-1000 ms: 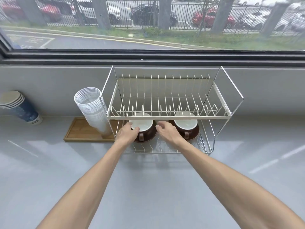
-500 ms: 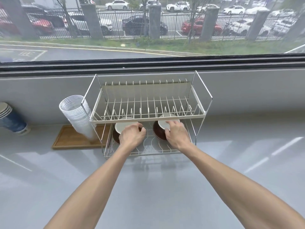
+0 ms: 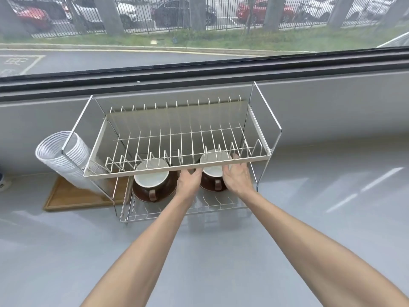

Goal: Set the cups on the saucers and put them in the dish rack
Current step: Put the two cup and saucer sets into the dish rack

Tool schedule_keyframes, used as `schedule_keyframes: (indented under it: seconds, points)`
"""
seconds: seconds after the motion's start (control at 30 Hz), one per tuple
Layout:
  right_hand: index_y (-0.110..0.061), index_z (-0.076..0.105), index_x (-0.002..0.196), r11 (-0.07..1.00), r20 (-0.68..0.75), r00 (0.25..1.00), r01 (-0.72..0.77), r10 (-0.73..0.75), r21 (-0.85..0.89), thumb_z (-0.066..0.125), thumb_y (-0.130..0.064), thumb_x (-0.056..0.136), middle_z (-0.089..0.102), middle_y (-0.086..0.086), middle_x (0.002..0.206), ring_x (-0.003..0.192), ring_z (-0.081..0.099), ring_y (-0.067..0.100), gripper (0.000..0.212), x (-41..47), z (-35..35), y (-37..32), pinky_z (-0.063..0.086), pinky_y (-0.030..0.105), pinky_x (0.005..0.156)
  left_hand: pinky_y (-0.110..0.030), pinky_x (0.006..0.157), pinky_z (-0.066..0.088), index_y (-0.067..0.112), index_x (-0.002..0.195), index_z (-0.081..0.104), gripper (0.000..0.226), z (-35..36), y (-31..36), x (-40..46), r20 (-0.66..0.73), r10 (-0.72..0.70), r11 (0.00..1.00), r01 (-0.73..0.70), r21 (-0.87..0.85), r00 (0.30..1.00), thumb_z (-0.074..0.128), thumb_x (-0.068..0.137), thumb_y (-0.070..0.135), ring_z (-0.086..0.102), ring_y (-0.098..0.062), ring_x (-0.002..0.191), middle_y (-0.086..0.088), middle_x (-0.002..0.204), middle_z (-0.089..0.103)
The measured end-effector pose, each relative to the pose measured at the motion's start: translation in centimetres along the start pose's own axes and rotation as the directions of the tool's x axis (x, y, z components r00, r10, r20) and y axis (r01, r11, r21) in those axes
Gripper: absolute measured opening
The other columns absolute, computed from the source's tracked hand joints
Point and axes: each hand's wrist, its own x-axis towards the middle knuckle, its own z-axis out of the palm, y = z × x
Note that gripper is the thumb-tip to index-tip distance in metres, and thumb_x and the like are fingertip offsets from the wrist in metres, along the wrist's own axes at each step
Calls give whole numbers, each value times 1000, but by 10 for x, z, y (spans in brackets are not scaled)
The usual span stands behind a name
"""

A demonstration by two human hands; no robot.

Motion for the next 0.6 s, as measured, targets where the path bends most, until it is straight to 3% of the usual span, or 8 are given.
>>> schedule_keyframes:
  seconds: [0.1, 0.2, 0.3, 0.6]
  points:
    - [2, 45, 144, 997, 34, 998, -58, 57, 41, 33, -24, 107, 41, 28, 149, 138, 37, 43, 47, 5, -1, 1, 30, 42, 112, -50, 103, 51, 23, 146, 45, 77, 7, -5, 8, 0, -15, 1000, 15, -9, 1000, 63, 79, 55, 55, -30, 129, -4, 146, 52]
    - [2, 57, 131, 993, 32, 994, -110, 108, 52, 32, -20, 103, 52, 27, 138, 125, 49, 44, 43, 13, 4, 3, 38, 42, 102, -48, 100, 54, 23, 144, 47, 76, 9, -9, 11, -1, -33, 999, 33, 10, 999, 63, 77, 54, 59, -27, 123, -4, 142, 56]
    - [1, 56, 128, 986, 15, 989, -147, 147, 73, 32, -18, 100, 57, 27, 130, 118, 55, 44, 42, 16, 7, 4, 43, 42, 96, -43, 88, 61, 16, 142, 50, 56, 11, -10, 11, 6, -48, 999, 48, -20, 999, 63, 92, 40, 62, -23, 111, -3, 131, 58]
    - [5, 55, 127, 972, 38, 975, -221, 219, 78, 32, -20, 104, 56, 26, 133, 122, 54, 42, 41, 13, 5, 5, 42, 43, 100, -40, 80, 63, 20, 137, 55, 46, 9, -10, 11, 29, -72, 997, 73, -6, 997, 60, 94, 33, 65, -26, 117, -8, 130, 64]
